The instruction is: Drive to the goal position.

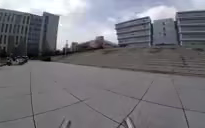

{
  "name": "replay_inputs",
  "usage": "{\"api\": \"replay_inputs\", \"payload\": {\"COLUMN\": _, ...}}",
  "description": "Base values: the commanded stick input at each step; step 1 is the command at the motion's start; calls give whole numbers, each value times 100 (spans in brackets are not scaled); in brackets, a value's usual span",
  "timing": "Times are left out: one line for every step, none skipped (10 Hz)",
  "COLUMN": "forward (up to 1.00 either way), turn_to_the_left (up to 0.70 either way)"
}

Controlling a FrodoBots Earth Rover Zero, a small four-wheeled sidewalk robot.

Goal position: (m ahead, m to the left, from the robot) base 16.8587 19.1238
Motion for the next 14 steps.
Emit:
{"api": "replay_inputs", "payload": {"forward": 0, "turn_to_the_left": 0}}
{"api": "replay_inputs", "payload": {"forward": 0, "turn_to_the_left": 0}}
{"api": "replay_inputs", "payload": {"forward": 2, "turn_to_the_left": 0}}
{"api": "replay_inputs", "payload": {"forward": 74, "turn_to_the_left": 0}}
{"api": "replay_inputs", "payload": {"forward": 100, "turn_to_the_left": 0}}
{"api": "replay_inputs", "payload": {"forward": 100, "turn_to_the_left": 0}}
{"api": "replay_inputs", "payload": {"forward": 100, "turn_to_the_left": 0}}
{"api": "replay_inputs", "payload": {"forward": 100, "turn_to_the_left": -1}}
{"api": "replay_inputs", "payload": {"forward": 100, "turn_to_the_left": -2}}
{"api": "replay_inputs", "payload": {"forward": 100, "turn_to_the_left": -2}}
{"api": "replay_inputs", "payload": {"forward": 100, "turn_to_the_left": -2}}
{"api": "replay_inputs", "payload": {"forward": 100, "turn_to_the_left": -2}}
{"api": "replay_inputs", "payload": {"forward": 100, "turn_to_the_left": -2}}
{"api": "replay_inputs", "payload": {"forward": 100, "turn_to_the_left": -2}}
